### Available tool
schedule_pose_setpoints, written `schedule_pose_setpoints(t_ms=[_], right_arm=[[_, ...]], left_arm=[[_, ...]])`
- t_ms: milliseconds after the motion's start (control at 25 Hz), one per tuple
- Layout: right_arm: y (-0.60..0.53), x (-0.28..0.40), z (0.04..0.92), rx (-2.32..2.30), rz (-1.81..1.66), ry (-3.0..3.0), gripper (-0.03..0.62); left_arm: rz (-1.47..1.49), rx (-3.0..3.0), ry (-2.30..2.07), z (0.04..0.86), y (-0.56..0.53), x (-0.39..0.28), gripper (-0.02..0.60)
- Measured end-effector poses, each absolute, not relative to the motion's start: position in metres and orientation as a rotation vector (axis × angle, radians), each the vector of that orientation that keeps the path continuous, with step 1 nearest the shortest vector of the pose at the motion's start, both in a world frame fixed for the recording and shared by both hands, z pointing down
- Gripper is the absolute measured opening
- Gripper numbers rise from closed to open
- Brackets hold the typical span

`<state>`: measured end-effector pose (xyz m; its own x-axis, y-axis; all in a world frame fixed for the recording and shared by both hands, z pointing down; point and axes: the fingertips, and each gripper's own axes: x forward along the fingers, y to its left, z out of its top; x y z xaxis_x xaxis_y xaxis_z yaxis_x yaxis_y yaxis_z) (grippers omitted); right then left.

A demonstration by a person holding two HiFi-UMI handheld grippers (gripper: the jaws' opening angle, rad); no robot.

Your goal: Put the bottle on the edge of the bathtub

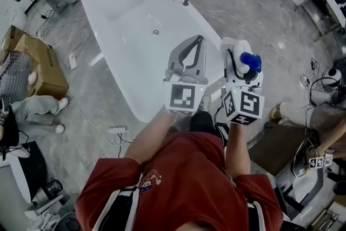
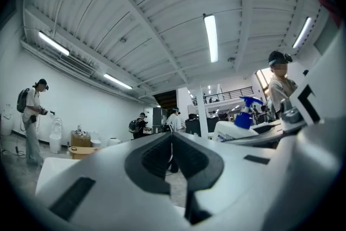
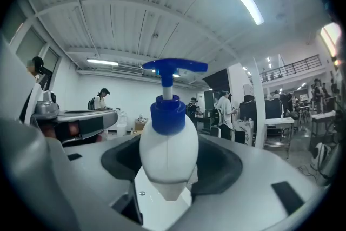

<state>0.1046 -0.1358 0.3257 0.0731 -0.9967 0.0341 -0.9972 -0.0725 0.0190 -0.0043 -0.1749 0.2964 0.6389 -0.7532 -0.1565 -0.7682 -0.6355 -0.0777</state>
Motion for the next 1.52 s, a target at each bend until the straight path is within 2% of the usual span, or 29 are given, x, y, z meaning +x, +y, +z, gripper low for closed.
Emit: schedule_pose_setpoints(t_ms=[840,1080,1520], right_arm=[[-0.321,0.231,0.338,1.984,0.119,-2.396,0.272],[-0.354,0.236,0.346,1.908,0.147,-2.451,0.272],[-0.394,0.201,0.370,1.802,0.159,-2.453,0.272]], left_arm=[[0.126,-2.498,1.617,0.287,-0.324,0.112,0.015],[0.097,-2.437,1.713,0.292,-0.344,0.112,0.015],[0.093,-2.384,1.797,0.312,-0.375,0.073,0.015]])
